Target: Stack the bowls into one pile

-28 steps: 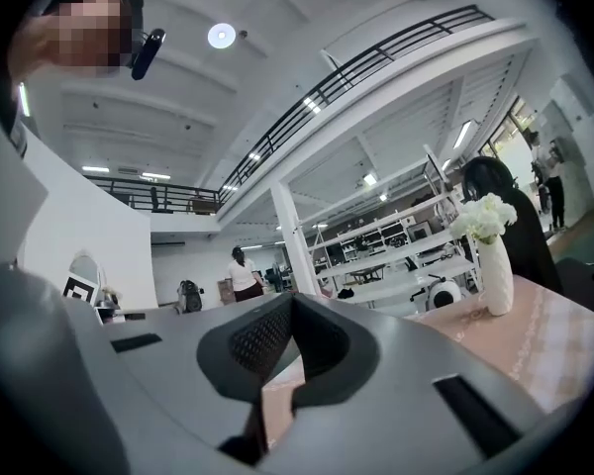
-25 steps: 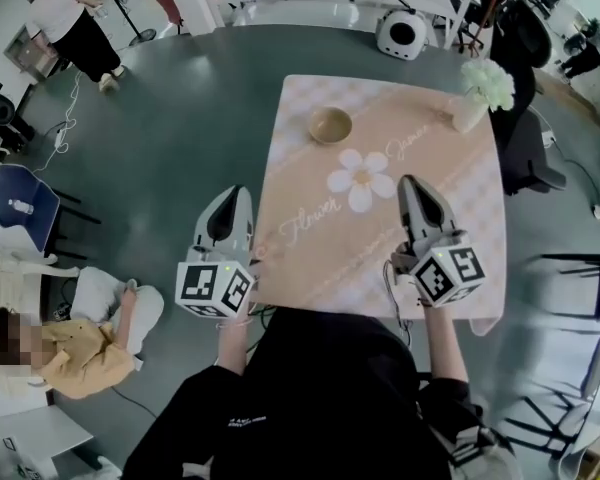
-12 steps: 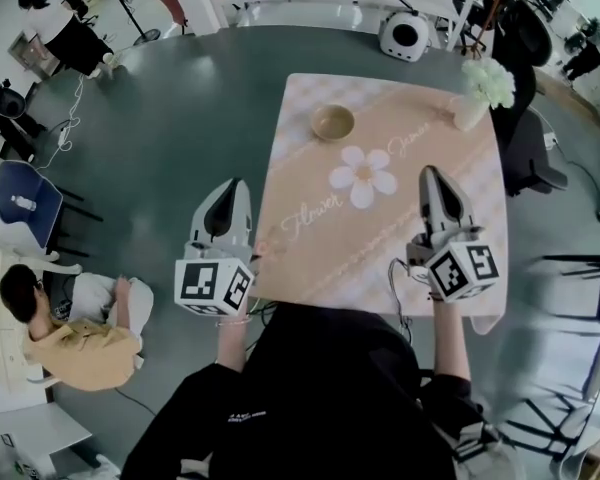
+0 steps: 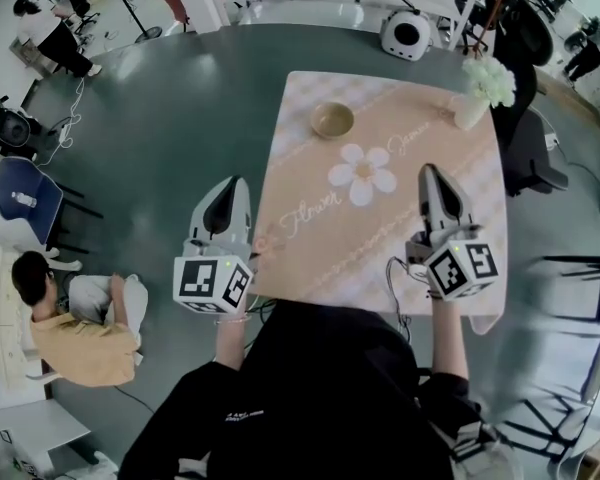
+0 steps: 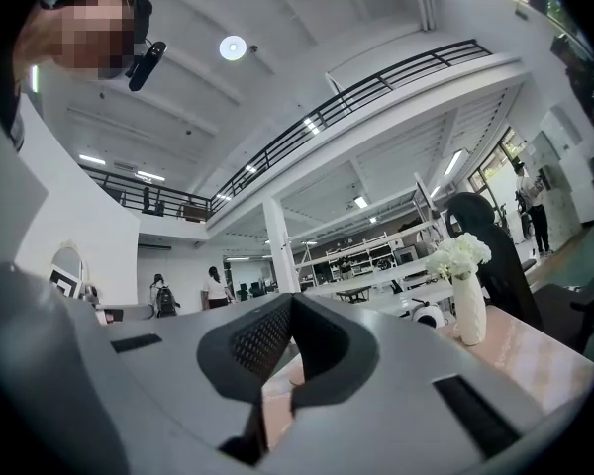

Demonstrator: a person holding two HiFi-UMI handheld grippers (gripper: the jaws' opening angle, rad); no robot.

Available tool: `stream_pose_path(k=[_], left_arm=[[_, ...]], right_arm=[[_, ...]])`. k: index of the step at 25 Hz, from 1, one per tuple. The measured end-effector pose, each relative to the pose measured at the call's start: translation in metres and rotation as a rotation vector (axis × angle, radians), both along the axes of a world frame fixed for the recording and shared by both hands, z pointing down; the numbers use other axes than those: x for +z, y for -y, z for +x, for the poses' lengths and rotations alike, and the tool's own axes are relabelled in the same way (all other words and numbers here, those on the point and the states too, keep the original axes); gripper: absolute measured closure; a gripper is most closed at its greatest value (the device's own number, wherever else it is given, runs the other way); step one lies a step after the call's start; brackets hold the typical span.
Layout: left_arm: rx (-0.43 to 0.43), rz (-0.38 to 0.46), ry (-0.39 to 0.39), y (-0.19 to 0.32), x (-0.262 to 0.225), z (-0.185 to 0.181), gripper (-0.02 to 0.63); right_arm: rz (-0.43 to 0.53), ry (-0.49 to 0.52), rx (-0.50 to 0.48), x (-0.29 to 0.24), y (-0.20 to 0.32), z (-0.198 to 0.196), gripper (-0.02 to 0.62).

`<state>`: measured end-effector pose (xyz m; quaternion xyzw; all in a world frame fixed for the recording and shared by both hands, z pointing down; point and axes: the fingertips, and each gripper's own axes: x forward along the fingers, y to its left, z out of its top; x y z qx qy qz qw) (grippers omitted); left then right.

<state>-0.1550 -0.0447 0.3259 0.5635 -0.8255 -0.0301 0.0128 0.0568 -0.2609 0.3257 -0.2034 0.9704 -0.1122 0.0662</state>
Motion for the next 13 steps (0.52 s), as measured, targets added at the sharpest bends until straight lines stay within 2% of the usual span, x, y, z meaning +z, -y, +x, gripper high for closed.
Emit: stream_pose_path(k=[13], left_arm=[[0.006,-0.009,0.0,0.0046,0.003,0.0013,0.609]], right_arm=[[0.005,-0.009,0.01,0.0024,0.0032,0.004,0.603]])
